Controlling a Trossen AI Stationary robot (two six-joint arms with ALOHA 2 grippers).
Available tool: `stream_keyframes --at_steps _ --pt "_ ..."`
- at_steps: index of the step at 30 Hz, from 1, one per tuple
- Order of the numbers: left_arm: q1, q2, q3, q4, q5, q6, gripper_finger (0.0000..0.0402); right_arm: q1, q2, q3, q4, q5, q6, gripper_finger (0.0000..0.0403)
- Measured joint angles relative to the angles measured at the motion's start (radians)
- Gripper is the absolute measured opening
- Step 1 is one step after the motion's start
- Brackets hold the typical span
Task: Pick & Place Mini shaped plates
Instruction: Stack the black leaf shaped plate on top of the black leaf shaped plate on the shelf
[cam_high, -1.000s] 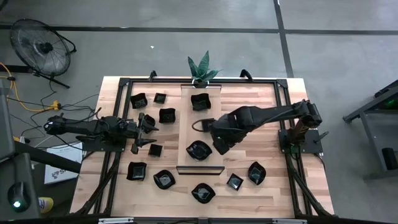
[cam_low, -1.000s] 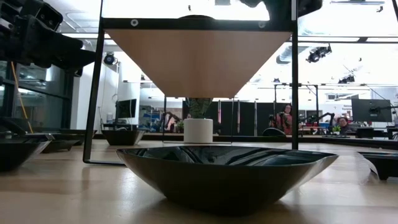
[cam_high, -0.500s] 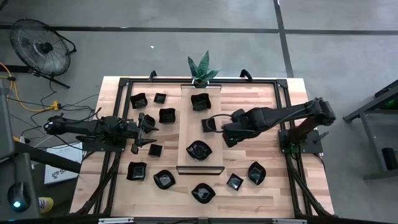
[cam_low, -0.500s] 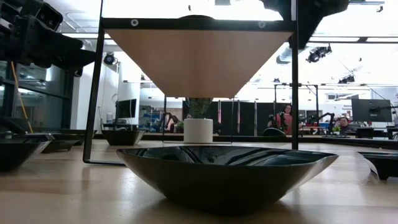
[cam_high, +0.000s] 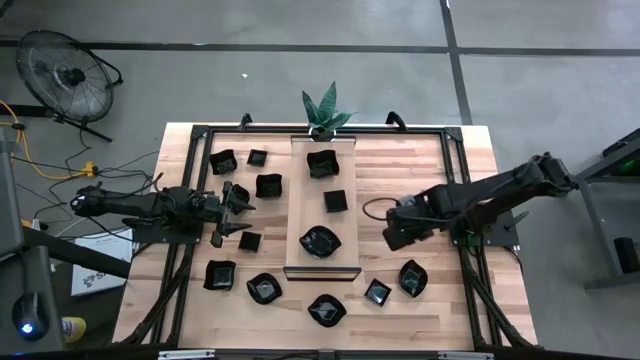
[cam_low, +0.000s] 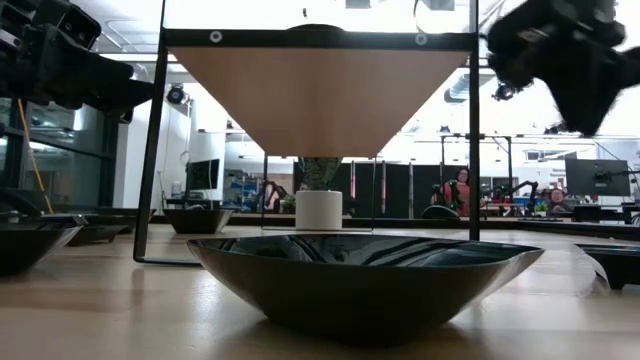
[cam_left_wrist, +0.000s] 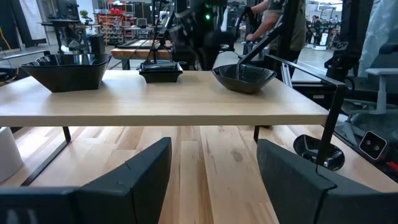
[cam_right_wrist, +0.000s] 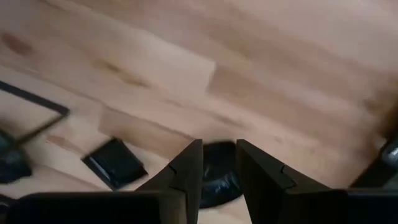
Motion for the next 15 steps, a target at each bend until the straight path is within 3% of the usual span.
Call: stream_keyframes --at_steps 5,15 --pt "0.000 0.000 0.000 0.000 0.000 0.000 0.0234 0.044 -0.005 -0.071 0.021 -0.080 0.054 0.0091" --pt "0.000 0.000 0.000 0.000 0.000 0.000 0.0234 0.153 0.004 -0.154 0.071 -0.095 0.114 0.0090"
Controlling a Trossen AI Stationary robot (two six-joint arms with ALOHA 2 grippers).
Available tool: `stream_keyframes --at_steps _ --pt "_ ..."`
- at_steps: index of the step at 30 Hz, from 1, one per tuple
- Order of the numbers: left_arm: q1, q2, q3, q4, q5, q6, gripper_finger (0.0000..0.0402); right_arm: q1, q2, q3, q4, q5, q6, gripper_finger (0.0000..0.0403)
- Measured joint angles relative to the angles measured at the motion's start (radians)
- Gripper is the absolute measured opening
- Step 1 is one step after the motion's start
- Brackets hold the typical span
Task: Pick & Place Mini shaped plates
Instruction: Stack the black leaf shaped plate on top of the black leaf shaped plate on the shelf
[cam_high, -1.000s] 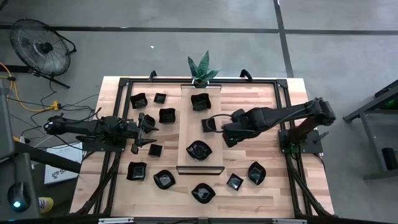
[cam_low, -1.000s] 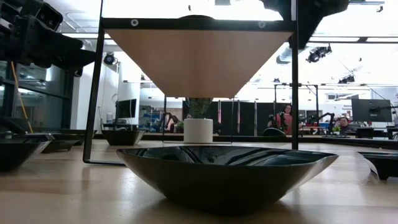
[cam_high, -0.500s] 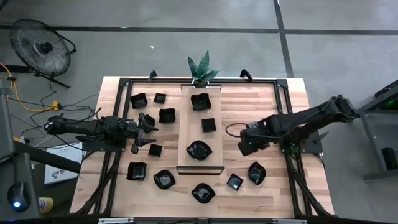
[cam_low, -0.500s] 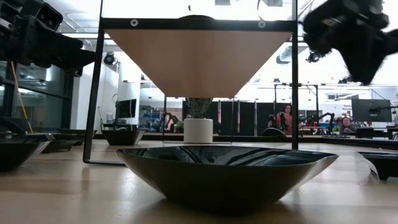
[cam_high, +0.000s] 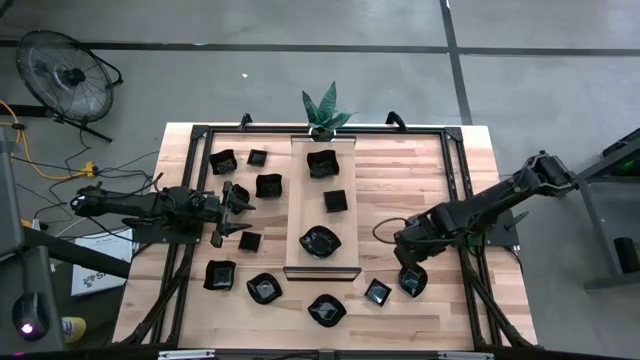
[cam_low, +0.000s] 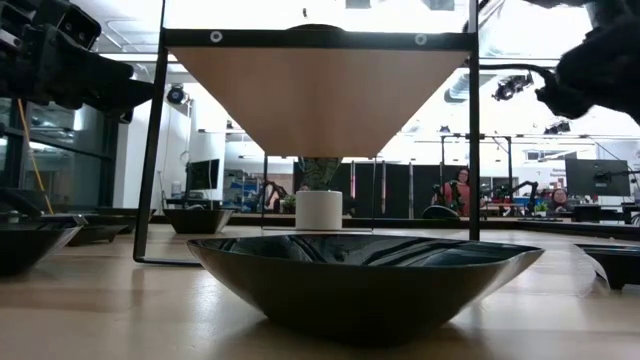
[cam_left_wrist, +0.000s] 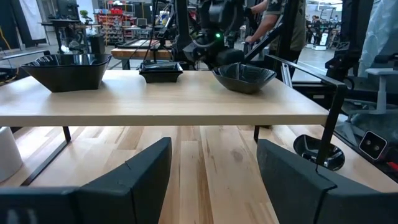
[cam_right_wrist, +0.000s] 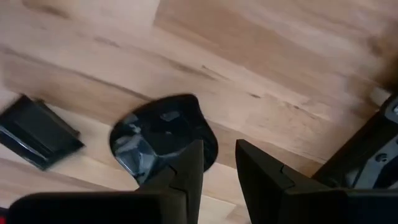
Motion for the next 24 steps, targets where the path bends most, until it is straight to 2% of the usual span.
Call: stream_keyframes --at_steps 12,24 --pt "0.000 0.000 0.000 0.000 0.000 0.000 0.0234 0.046 0.044 -0.097 0.163 -0.010 -0.007 0.0090" --pt "0.000 0.000 0.000 0.000 0.000 0.000 0.0234 0.047 0.085 -0.102 0.192 -0.003 -0.034 0.0090"
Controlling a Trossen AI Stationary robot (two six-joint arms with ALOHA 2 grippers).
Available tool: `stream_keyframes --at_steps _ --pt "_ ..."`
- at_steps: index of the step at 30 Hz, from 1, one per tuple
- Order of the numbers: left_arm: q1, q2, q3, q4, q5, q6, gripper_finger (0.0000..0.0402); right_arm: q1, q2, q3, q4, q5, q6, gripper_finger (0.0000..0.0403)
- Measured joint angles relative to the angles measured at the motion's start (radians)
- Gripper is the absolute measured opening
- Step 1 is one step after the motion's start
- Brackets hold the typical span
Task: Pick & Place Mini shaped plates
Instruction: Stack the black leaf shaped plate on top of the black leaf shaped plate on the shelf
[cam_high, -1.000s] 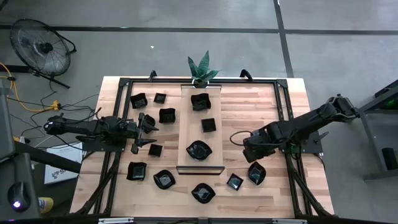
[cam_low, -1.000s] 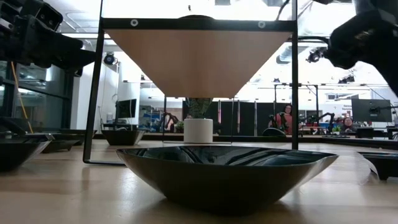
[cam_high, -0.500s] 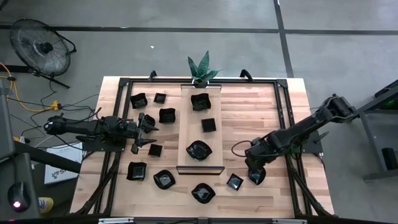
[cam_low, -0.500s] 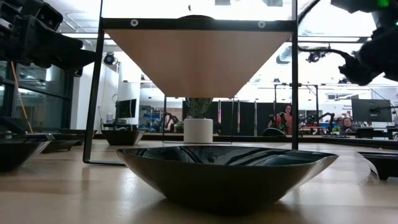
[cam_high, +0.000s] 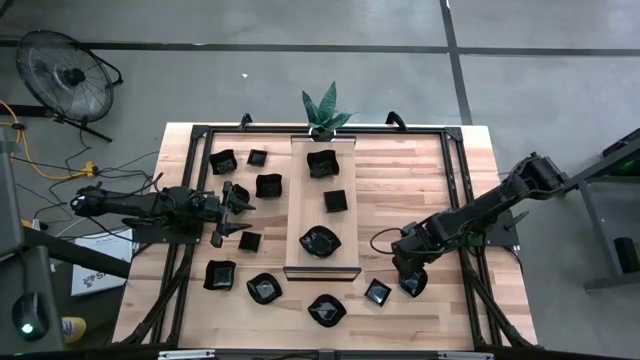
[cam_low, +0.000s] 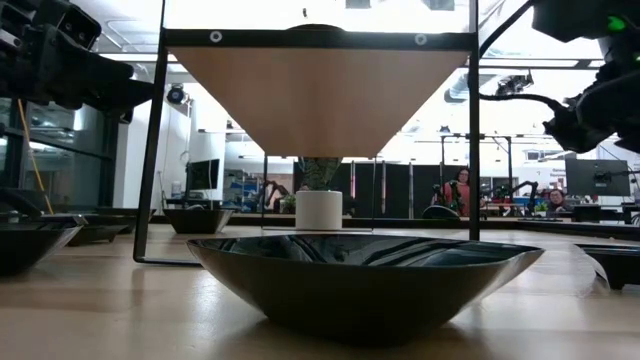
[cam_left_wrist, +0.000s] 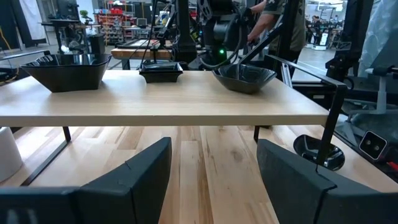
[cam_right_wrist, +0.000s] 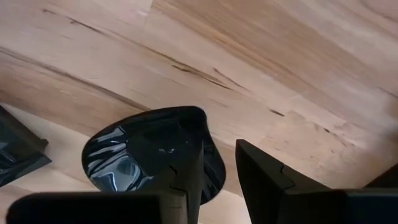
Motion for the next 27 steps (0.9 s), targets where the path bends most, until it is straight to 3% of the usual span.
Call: stream_keyframes --at_steps 27 --pt "0.000 0.000 0.000 0.000 0.000 0.000 0.0234 0.011 0.037 0.000 0.030 -0.004 -0.109 0.0088"
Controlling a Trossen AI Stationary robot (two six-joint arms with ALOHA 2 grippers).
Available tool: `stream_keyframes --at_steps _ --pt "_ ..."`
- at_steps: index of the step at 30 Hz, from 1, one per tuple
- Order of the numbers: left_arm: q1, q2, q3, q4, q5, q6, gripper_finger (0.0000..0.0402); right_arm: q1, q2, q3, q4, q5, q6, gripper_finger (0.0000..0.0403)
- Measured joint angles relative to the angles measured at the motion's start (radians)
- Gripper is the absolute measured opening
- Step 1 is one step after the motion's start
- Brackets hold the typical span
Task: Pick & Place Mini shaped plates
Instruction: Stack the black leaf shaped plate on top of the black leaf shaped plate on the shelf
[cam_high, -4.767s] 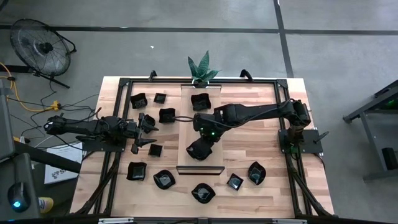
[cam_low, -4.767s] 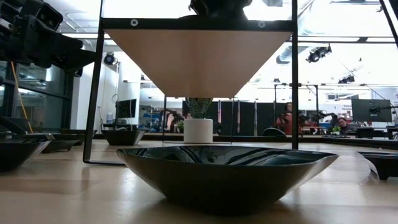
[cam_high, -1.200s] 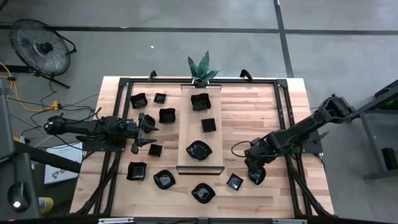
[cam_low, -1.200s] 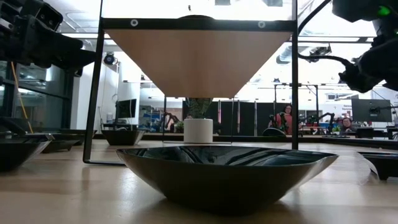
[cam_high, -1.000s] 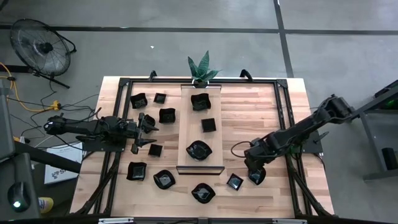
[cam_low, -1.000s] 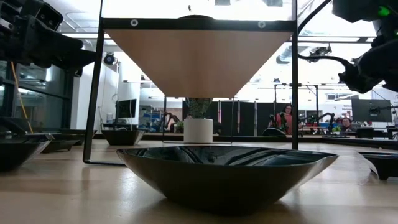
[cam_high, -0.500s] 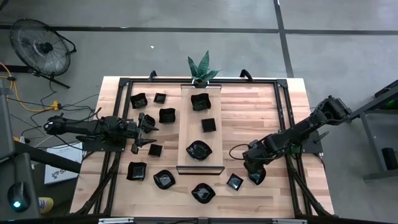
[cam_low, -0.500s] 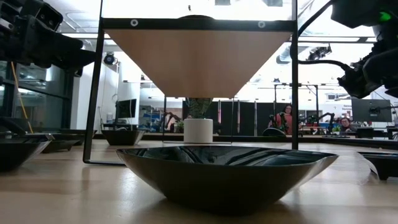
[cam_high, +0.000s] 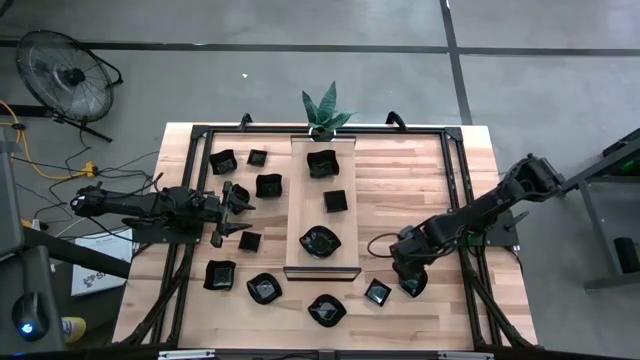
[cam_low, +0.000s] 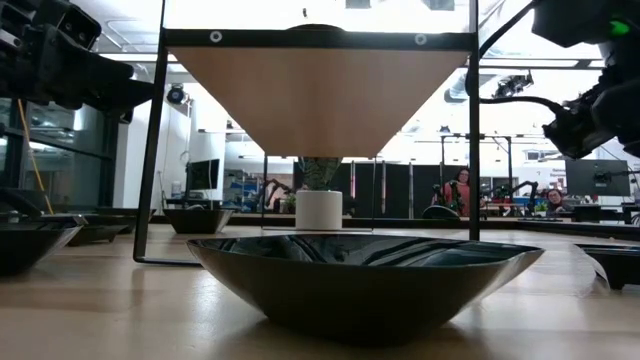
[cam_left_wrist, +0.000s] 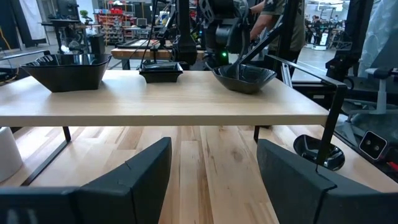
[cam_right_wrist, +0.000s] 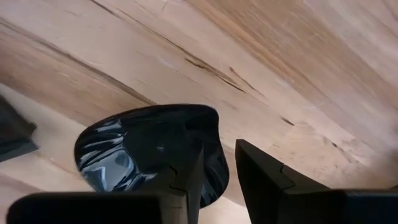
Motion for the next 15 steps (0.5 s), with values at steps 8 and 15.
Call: stream_keyframes --at_steps 8,15 --pt "0.000 0.000 0.000 0.000 0.000 0.000 0.0234 0.000 0.033 0.000 0.017 0.000 -0.022 0.0087" --pt "0.000 0.000 0.000 0.000 0.000 0.000 0.0234 0.000 0.033 0.000 0.020 0.000 -0.021 0.0075"
